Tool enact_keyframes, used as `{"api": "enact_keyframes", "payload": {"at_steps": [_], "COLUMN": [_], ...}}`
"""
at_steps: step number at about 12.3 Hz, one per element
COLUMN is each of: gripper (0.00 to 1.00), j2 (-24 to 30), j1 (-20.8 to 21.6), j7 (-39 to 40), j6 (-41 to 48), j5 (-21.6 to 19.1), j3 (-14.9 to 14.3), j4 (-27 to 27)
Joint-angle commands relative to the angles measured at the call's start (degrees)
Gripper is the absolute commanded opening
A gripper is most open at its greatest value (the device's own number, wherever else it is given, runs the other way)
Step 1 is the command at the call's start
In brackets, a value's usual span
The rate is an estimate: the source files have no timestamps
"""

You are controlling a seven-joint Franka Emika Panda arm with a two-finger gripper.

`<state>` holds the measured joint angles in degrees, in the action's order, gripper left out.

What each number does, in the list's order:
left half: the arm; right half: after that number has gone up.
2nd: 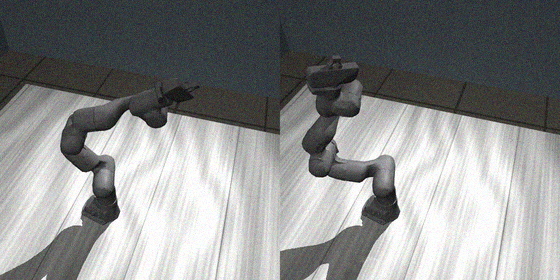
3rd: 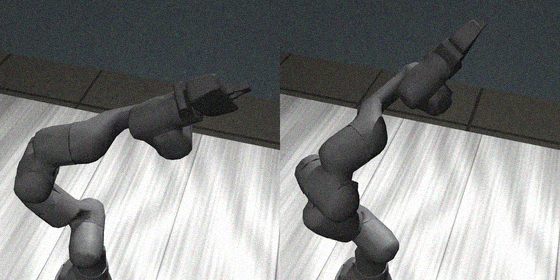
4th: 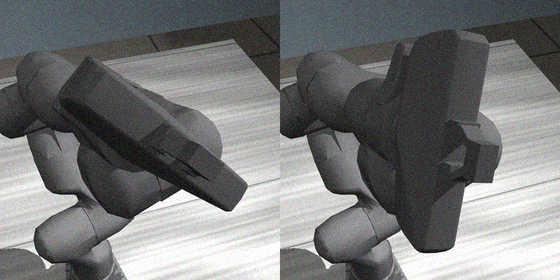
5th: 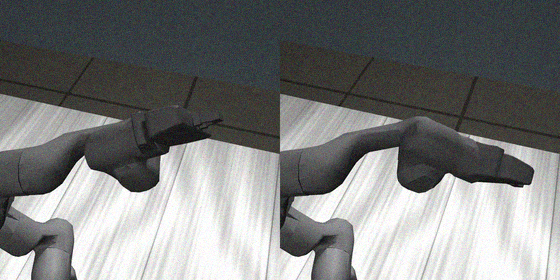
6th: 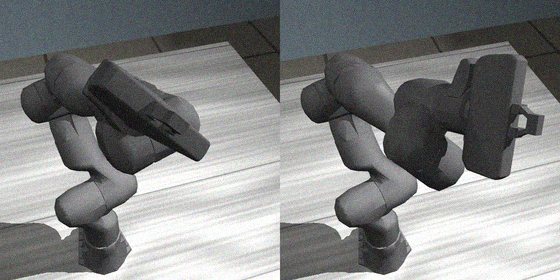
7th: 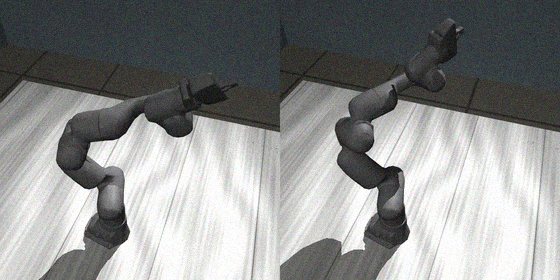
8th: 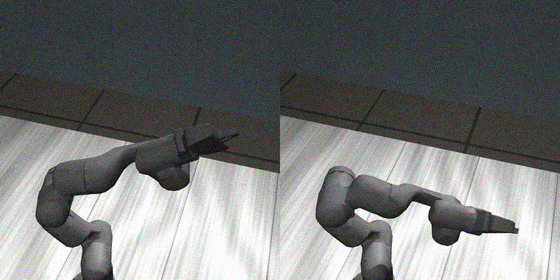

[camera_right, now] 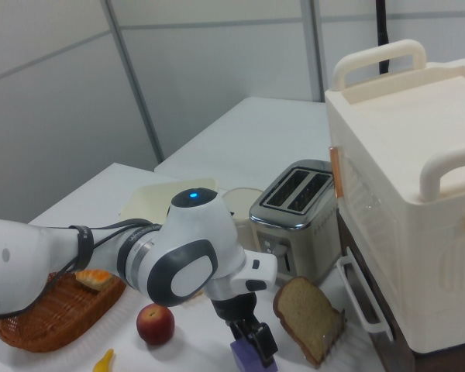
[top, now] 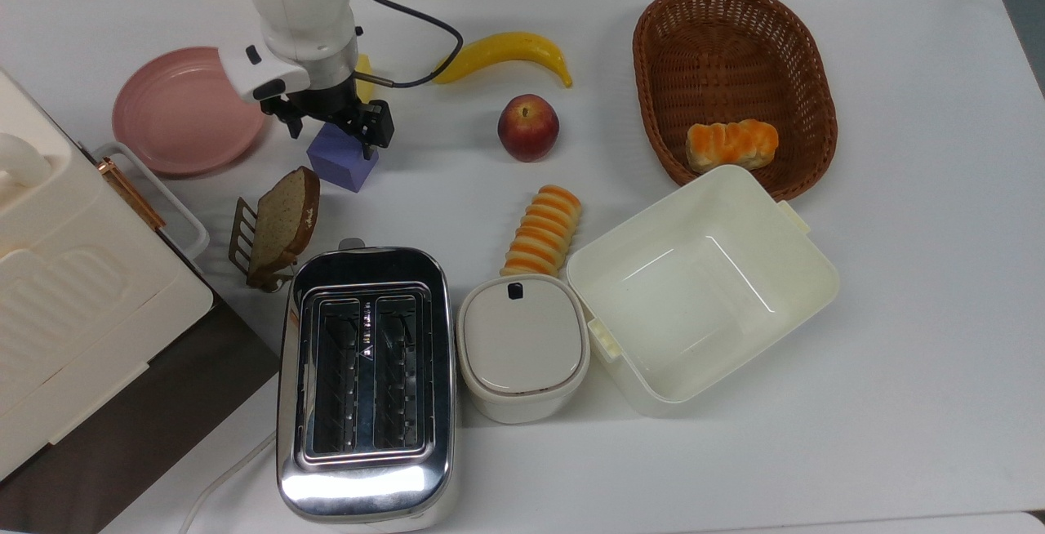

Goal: Put the purple cube on a plate
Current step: 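Lower the gripper and close it on the purple cube, then lift the purple cube and carry it over the pink plate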

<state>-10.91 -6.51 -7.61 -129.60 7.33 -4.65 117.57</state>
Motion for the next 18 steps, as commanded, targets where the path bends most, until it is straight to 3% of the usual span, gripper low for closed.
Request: {"api": "enact_keyframes", "payload": {"at_steps": [1, 4, 5, 6, 7, 9, 11, 16, 18], "gripper": [1.0, 0.92, 0.6, 0.41, 0.38, 0.19, 0.19, 0.19, 0.19], "j2": [-1.0, -1.2, -1.2, -1.4, -1.4, -1.3, -0.3, 10.5, 11.2], "j1": [-0.4, -0.4, -0.3, -0.4, -0.4, -0.5, -0.8, -5.7, -7.0], "j7": [-0.7, -0.7, -0.7, -0.7, -0.8, -0.7, -0.7, -1.3, -1.3], "j6": [-2.3, -2.3, -2.4, -2.4, -2.4, -2.4, -2.2, 2.7, 3.2], "j5": [1.1, 1.1, 1.1, 1.1, 1.1, 1.1, 1.1, 0.5, 0.4], "j3": [0.6, 0.6, 0.6, 0.6, 0.6, 0.6, 0.6, 0.5, 0.3], "j4": [0.0, 0.0, 0.0, 0.0, 0.0, 0.0, -0.1, -0.3, -0.1]}}
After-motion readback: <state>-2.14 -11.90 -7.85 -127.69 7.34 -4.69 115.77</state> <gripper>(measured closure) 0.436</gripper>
